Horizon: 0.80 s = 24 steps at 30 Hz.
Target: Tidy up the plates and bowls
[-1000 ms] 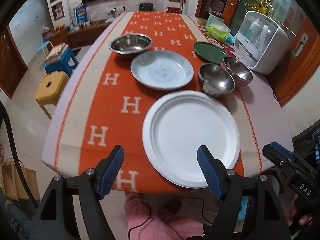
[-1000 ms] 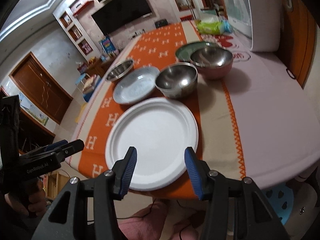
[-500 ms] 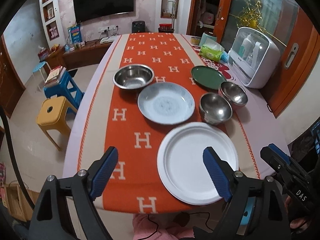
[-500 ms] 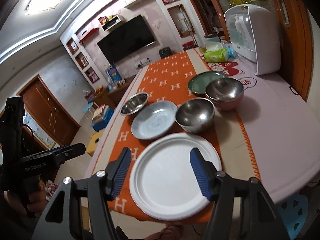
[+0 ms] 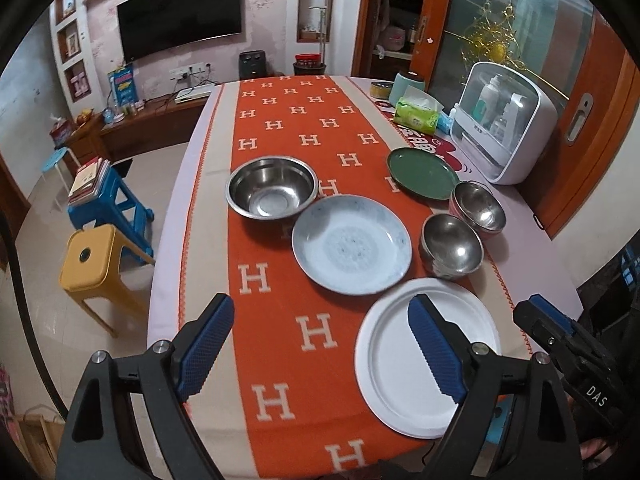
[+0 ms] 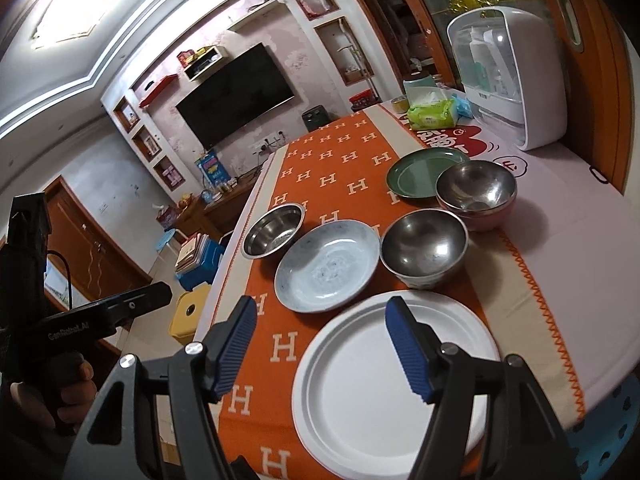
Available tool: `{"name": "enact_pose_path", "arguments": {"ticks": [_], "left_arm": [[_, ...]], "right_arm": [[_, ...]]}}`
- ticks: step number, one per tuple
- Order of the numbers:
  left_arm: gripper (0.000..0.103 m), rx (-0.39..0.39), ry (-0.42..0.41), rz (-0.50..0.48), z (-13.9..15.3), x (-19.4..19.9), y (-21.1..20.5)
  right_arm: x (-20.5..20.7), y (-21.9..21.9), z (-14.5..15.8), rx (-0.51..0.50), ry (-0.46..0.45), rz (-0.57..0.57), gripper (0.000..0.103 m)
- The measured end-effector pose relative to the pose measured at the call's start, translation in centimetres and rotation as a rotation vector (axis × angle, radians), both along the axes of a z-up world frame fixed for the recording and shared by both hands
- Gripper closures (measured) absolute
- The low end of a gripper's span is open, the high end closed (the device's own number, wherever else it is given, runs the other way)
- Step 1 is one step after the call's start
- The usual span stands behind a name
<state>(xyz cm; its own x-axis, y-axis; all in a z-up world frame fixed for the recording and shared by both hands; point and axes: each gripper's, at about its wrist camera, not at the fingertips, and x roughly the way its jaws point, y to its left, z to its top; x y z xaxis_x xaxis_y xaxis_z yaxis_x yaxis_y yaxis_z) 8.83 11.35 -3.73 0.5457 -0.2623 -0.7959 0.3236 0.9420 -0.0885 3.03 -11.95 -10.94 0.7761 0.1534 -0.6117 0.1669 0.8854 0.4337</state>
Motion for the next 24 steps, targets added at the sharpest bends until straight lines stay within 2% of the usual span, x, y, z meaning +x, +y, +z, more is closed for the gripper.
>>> {"name": "enact_pose_path", "arguments": {"ticks": [6, 12, 17, 24], "left_arm": [[0.015, -0.012, 0.006, -0.047, -0.5, 4.2, 0.8], [0.015, -0.064, 0.054, -0.098, -2.4, 8.6, 1.3], [0.015, -0.105, 0.127, -0.115, -5.1, 12.0, 1.6], [0.015, -0.136, 0.216, -0.113, -10.0, 14.8, 1.6]], "right_arm": [[2.2, 0.9, -1.1, 0.012, 0.035, -0.069, 0.036], [4.1, 1.5, -2.5, 0.034, 0.059, -0.146, 0.036], [5.8, 1.9, -3.7, 0.050, 0.086, -0.200, 0.036], [8.5, 2.4, -5.5, 0.078, 0.141, -0.233, 0.036]]}}
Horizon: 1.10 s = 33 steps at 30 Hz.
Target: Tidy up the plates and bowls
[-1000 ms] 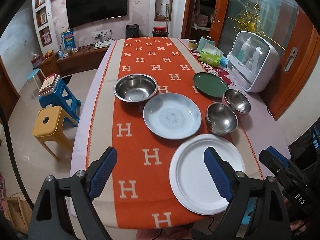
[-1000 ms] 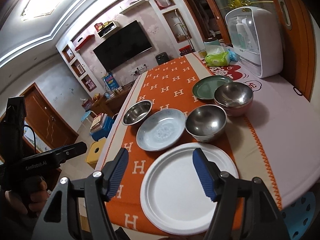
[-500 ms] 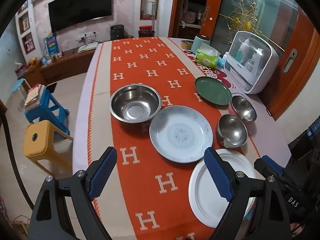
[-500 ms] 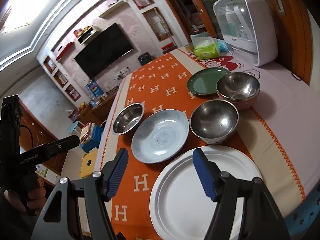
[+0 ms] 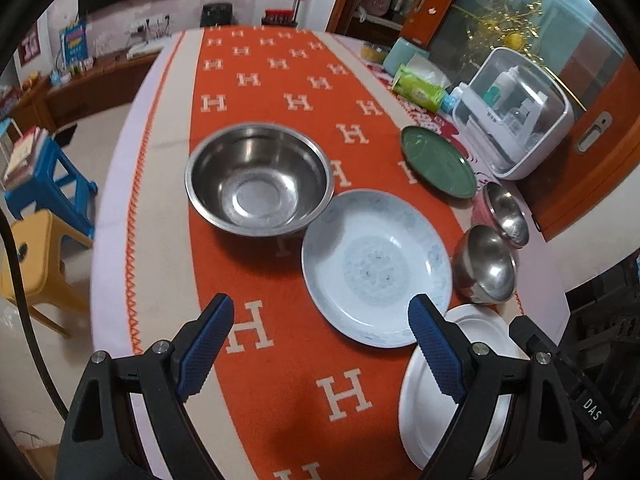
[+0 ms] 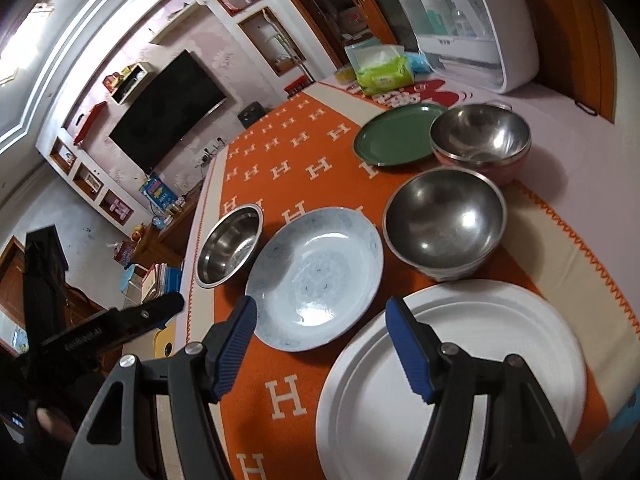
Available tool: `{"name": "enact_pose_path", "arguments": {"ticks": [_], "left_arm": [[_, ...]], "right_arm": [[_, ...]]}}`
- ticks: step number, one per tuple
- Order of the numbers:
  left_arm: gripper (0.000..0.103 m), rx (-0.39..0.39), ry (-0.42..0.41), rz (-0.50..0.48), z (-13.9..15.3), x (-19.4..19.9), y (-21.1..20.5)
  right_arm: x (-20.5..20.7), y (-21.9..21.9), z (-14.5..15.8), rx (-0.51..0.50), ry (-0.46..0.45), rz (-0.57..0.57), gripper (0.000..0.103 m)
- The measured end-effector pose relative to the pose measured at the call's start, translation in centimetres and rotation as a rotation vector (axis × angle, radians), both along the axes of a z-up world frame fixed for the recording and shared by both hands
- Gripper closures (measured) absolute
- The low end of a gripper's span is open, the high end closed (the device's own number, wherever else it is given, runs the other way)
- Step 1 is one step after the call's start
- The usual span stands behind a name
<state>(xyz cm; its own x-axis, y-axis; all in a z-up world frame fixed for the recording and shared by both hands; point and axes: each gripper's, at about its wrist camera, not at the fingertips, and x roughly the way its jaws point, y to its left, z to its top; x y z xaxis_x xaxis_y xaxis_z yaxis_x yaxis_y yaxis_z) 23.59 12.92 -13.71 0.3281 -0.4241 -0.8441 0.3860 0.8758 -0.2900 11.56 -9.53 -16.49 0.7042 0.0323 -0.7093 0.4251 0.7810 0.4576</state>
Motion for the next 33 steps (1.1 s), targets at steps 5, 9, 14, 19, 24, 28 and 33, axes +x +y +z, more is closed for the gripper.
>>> {"name": "enact_pose_path", "arguments": {"ticks": [5, 9, 14, 19, 24, 28, 33], "left_arm": [[0.015, -0.028, 0.058, -0.011, -2.6, 1.4, -0.2], [0.015, -0.056, 0.088, -0.006, -4.1, 2.7, -0.4], [0.015, -0.065, 0.151, -0.009, -6.4, 4.1, -1.0], [0.015, -0.072, 0.186, -0.037, -8.3, 4.7, -1.4], [0.016, -0.087, 0.221, -0.036, -9.7, 5.4, -1.4], [0.019, -0.110, 0.212, -0.047, -10.2, 5.5, -1.7], [0.020, -0.117, 0.196, -0.080, -10.3, 5.3, -2.7]], "right_arm": [[2.0, 0.4, -0.8, -0.033, 0.035, 0.001, 0.036], [3.5, 0.3, -2.0, -0.047, 0.079, 0.002, 0.036], [4.4, -0.3, -3.7, -0.046, 0.129, -0.021, 0.036], [4.9, -1.2, -4.9, -0.034, 0.159, -0.048, 0.036], [5.4, -1.6, -6.3, -0.012, 0.181, -0.051, 0.036], [5.4, -1.4, -6.8, -0.026, 0.169, -0.042, 0.042], [6.0, -1.6, -7.4, -0.026, 0.170, -0.032, 0.052]]}}
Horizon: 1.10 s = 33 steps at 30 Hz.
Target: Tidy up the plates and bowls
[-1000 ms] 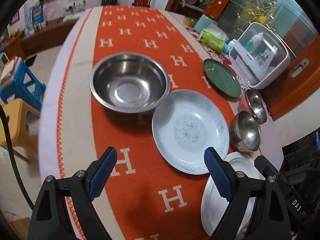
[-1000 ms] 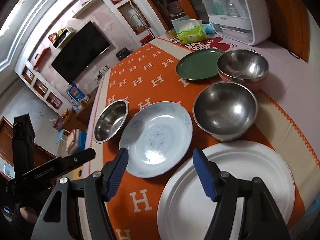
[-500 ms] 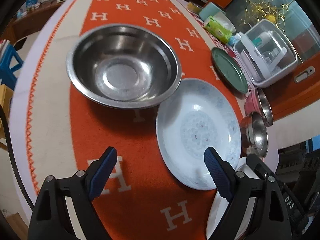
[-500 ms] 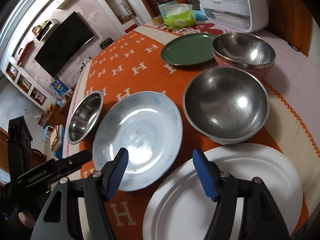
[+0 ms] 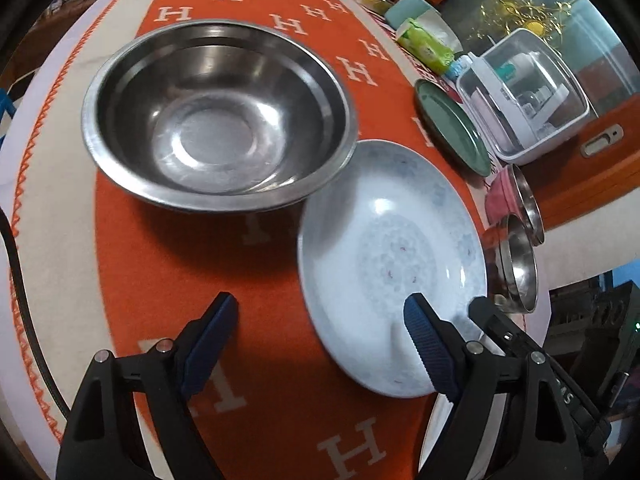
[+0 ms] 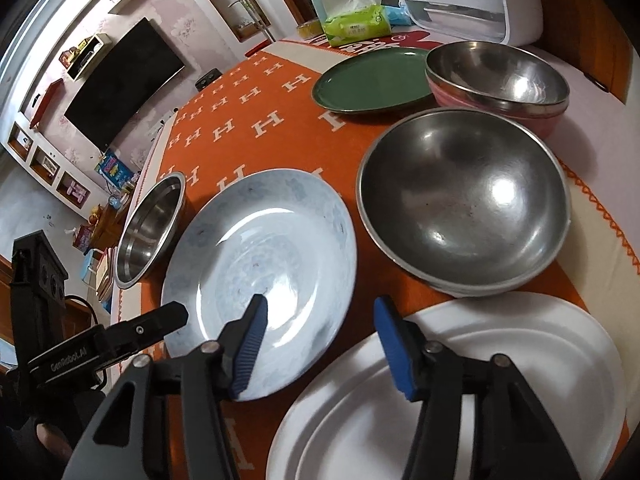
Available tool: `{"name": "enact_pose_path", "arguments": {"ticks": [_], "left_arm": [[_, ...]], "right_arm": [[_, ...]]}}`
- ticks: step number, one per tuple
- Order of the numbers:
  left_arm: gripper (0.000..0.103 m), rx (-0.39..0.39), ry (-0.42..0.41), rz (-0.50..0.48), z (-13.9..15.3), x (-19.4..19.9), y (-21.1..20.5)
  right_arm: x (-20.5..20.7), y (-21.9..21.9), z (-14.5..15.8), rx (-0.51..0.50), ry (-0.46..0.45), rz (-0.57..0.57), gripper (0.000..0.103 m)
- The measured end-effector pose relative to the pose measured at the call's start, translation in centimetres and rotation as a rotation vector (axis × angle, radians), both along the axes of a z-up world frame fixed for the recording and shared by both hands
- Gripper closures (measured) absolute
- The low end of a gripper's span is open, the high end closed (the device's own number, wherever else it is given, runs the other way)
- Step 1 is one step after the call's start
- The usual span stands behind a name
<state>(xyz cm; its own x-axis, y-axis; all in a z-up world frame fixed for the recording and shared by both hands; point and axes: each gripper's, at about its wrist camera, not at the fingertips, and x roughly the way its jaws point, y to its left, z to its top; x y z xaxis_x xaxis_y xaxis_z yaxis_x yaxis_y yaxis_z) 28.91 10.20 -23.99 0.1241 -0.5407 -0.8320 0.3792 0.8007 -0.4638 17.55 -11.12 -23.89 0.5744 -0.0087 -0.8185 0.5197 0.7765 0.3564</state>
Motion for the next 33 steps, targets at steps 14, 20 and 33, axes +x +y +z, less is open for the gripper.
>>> {"name": "enact_pose_path", "arguments": {"ticks": [14, 20, 33], "left_arm": [[0.041, 0.031, -0.074, -0.016, 0.1, -0.3, -1.1], [0.049, 0.028, -0.098, -0.014, 0.0, -0.5, -1.6], [0.071, 0.044, -0.127, -0.009, -0.1, -0.4, -1.5]], "right_arm": [[1.7, -0.6, -1.5, -0.012, 0.003, 0.040, 0.073], [2.1, -0.9, -1.7, -0.024, -0.020, 0.054, 0.076], [2.2, -1.7, -2.0, -0.020, -0.026, 0.046, 0.089]]}}
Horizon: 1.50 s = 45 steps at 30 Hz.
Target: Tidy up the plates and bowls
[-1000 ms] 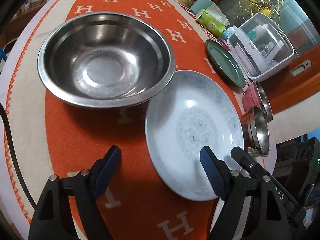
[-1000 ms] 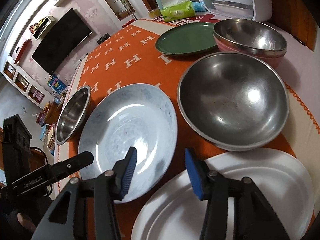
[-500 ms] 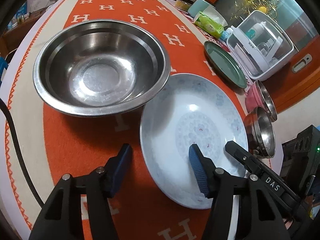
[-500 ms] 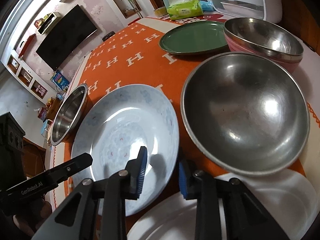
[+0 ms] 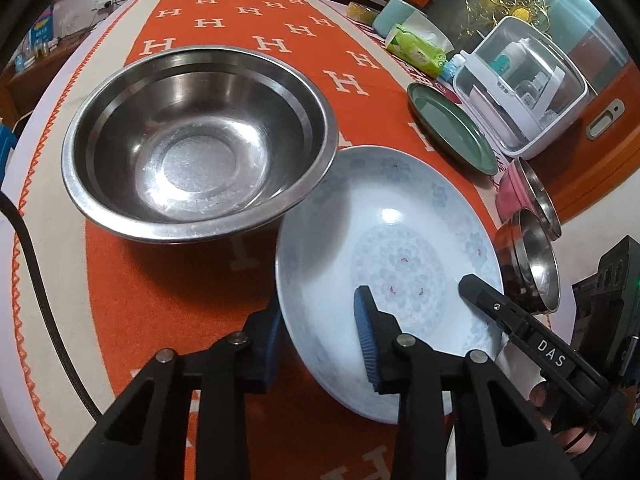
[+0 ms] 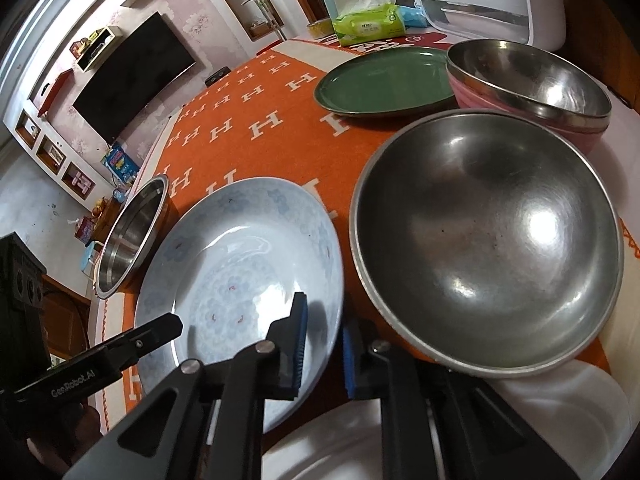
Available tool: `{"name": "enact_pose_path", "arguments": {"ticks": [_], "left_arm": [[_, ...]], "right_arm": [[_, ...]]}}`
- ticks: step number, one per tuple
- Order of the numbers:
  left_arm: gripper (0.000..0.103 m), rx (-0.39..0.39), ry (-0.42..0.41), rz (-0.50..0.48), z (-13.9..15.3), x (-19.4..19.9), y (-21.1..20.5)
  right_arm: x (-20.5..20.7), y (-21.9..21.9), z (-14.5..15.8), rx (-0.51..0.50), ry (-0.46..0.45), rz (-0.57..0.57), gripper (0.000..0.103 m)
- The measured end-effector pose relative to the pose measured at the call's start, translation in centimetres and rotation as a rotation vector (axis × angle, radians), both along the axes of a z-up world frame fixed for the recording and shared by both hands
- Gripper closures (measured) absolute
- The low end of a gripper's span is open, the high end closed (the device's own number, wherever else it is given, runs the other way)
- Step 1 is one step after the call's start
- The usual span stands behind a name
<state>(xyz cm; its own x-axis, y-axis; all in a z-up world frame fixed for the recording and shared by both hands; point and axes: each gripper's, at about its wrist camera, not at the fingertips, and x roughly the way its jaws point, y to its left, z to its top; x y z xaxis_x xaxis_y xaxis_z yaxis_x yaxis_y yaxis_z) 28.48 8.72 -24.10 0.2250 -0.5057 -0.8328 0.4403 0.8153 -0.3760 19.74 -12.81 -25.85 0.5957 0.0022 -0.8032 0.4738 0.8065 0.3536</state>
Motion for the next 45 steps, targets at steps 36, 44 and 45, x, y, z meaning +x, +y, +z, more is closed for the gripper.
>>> {"name": "enact_pose_path", "arguments": {"ticks": [36, 44, 45], "left_arm": [[0.073, 0.061, -0.049, -0.099, 4.9, -4.0, 3.5], [0.073, 0.049, -0.102, -0.124, 6.9, -6.4, 4.2], [0.073, 0.047, -0.106, -0.126, 7.1, -6.7, 4.2]], "right_arm": [[-3.7, 3.4, 4.3, -0.010, -0.024, 0.022, 0.091], [-6.0, 4.3, 6.0, -0.042, -0.064, 0.012, 0.091], [-6.3, 4.5, 6.3, -0.044, -0.069, 0.011, 0.091]]}}
